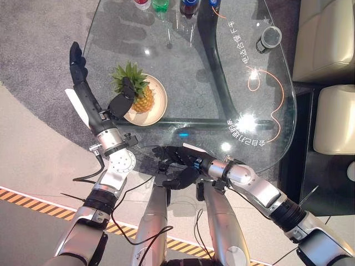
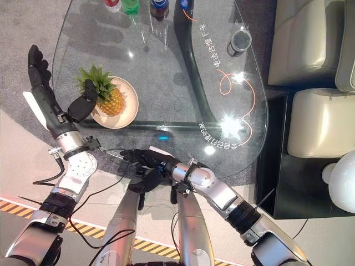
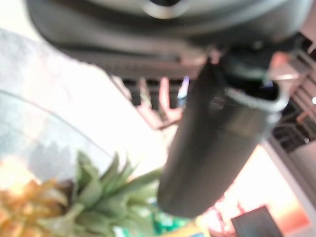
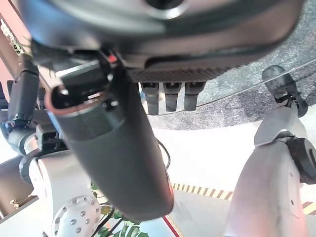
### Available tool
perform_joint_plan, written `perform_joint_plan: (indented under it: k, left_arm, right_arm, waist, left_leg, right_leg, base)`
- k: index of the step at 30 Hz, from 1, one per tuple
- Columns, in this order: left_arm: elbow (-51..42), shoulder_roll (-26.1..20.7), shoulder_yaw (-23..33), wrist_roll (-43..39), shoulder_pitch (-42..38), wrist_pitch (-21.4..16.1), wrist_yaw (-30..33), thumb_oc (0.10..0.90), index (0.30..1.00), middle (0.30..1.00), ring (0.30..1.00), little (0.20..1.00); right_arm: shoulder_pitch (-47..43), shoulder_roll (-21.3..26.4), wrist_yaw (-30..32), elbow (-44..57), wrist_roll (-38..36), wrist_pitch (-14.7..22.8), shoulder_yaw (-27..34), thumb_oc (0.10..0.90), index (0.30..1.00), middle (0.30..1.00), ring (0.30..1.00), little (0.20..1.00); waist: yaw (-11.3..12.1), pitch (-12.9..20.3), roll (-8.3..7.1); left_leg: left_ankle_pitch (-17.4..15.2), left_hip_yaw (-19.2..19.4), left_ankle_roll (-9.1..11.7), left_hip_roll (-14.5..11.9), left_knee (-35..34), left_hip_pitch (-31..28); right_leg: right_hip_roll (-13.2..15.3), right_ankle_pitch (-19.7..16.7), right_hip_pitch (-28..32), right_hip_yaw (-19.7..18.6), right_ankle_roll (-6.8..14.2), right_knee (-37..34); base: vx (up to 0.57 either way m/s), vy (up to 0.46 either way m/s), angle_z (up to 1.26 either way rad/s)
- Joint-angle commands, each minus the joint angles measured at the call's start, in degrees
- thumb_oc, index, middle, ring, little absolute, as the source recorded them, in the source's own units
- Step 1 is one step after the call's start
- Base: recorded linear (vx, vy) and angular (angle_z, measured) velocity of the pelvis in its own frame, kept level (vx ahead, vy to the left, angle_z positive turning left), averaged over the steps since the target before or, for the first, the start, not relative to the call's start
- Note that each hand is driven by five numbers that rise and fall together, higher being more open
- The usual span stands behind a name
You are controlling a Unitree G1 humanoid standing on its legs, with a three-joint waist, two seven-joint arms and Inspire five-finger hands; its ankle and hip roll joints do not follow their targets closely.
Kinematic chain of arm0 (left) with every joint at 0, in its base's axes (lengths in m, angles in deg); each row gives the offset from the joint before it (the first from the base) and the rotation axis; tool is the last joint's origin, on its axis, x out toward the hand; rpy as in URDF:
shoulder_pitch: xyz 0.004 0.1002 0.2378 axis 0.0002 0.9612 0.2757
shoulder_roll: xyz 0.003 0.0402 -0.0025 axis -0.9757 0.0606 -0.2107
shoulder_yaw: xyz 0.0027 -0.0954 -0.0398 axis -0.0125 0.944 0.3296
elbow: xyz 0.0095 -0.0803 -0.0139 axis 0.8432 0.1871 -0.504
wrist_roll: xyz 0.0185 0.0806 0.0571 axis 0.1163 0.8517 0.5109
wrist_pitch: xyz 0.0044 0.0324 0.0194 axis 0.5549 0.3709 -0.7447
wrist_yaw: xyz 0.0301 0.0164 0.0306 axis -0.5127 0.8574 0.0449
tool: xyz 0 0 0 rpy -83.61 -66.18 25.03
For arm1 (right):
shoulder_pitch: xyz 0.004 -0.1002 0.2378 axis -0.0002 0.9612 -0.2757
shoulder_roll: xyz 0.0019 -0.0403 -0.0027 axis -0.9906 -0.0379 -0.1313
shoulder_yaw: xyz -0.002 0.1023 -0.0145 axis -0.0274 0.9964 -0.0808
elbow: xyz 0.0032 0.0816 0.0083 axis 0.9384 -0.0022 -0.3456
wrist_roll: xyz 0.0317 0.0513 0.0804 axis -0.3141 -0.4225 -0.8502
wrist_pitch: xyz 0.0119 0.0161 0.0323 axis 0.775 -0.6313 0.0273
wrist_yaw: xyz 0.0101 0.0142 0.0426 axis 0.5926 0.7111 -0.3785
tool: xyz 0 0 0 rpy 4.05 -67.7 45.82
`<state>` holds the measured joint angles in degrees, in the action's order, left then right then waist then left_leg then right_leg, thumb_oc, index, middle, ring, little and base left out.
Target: Pick up the fruit to the plate
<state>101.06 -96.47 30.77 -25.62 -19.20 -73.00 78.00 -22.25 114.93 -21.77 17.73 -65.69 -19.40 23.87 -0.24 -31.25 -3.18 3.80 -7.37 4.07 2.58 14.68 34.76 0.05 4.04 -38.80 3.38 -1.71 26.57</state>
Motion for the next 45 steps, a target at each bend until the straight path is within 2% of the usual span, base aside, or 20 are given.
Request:
perform_joint_plan:
  k: [1,11,18,23,31,34,36,45]
  left_arm:
    - [-1.93,-3.61,4.86,2.33,-2.81,-4.81,2.84,0.800,0.900,0.900,0.900,0.900]
    - [-0.48,-4.67,6.81,0.12,0.16,-5.56,0.96,0.800,0.900,0.900,0.900,0.900]
    - [0.12,-5.28,8.04,-2.86,3.11,-5.91,-1.95,0.800,0.900,0.900,0.900,0.900]
    - [-0.26,-4.71,8.52,-4.15,5.98,-5.83,-3.06,0.800,0.900,0.900,0.900,0.900]
    - [1.50,-1.87,10.45,-11.00,14.46,-4.15,-7.71,0.800,0.900,0.900,0.900,0.900]
    - [3.25,1.20,12.38,-16.90,19.79,-3.48,-11.39,0.800,0.900,0.900,0.900,0.900]
    - [4.37,3.39,13.06,-17.79,22.92,-3.03,-12.66,0.800,0.900,0.900,0.900,0.900]
    - [12.43,9.20,14.31,-25.31,30.48,3.45,-18.55,0.800,0.900,0.900,0.900,0.900]
  right_arm:
    - [0.68,-3.27,-0.58,6.91,-1.68,4.66,0.12,0.800,0.900,0.900,0.900,0.900]
    - [1.89,-3.01,-0.72,7.19,-1.93,5.69,0.26,0.800,0.900,0.900,0.900,0.900]
    - [3.86,-2.90,-0.69,7.04,-2.17,6.70,0.15,0.800,0.900,0.900,0.900,0.900]
    - [5.79,-2.87,-0.89,6.83,-1.63,7.78,0.28,0.800,0.900,0.900,0.900,0.900]
    - [12.07,-2.95,-0.95,5.35,-1.09,9.46,1.73,0.800,0.900,0.900,0.900,0.900]
    - [16.57,-3.33,-0.53,3.15,-1.24,9.88,3.53,0.800,0.900,0.900,0.900,0.900]
    - [19.53,-3.62,-0.46,1.87,-1.08,10.21,4.68,0.800,0.900,0.900,0.900,0.900]
    - [28.33,-5.96,1.82,-6.70,-0.25,10.13,10.12,0.800,0.900,0.900,0.900,0.900]
  waist:
    - [0.20,1.46,-1.79]
    - [1.42,1.46,-2.19]
    - [2.40,1.46,-2.17]
    - [2.79,2.89,-1.94]
    - [3.20,8.02,-1.56]
    - [3.36,10.70,-1.42]
    - [3.40,12.46,-1.42]
    - [2.45,19.38,-1.18]
  left_leg:
    - [-1.36,2.20,-4.15,3.58,1.60,-2.77]
    - [-2.09,1.25,-4.27,3.33,-0.16,-8.95]
    - [-2.70,0.05,-4.09,2.89,-1.78,-15.04]
    - [-2.81,-0.77,-4.04,2.81,-2.93,-17.32]
    - [-2.81,-2.53,-3.75,2.60,-6.48,-22.91]
    - [-2.83,-2.80,-3.61,2.43,-8.40,-25.70]
    - [-2.84,-2.78,-3.61,2.31,-9.18,-26.94]
    - [-3.24,-2.01,-3.47,1.47,-11.77,-31.80]
  right_leg:
    - [-1.94,-5.05,6.61,-3.26,2.01,-10.27]
    - [-1.47,-4.12,12.92,-2.95,2.14,-11.36]
    - [-1.07,-2.99,19.46,-2.12,2.07,-12.48]
    - [-0.89,-2.48,22.06,-1.54,1.91,-13.36]
    - [-0.36,-2.23,28.36,-0.84,2.10,-17.06]
    - [-0.19,-2.38,31.47,-0.98,2.39,-19.27]
    - [-0.18,-2.49,32.87,-1.02,2.51,-20.17]
    - [0.13,-3.44,37.82,-1.69,2.96,-23.70]
  base:
    - [0.00,-0.019,0.06]
    - [-0.01,-0.042,0.03]
    - [0.00,-0.061,0.00]
    - [0.01,-0.054,0.01]
    - [0.05,-0.040,0.06]
    - [0.07,-0.014,0.02]
    - [0.08,-0.012,0.01]
    - [0.09,0.013,0.01]
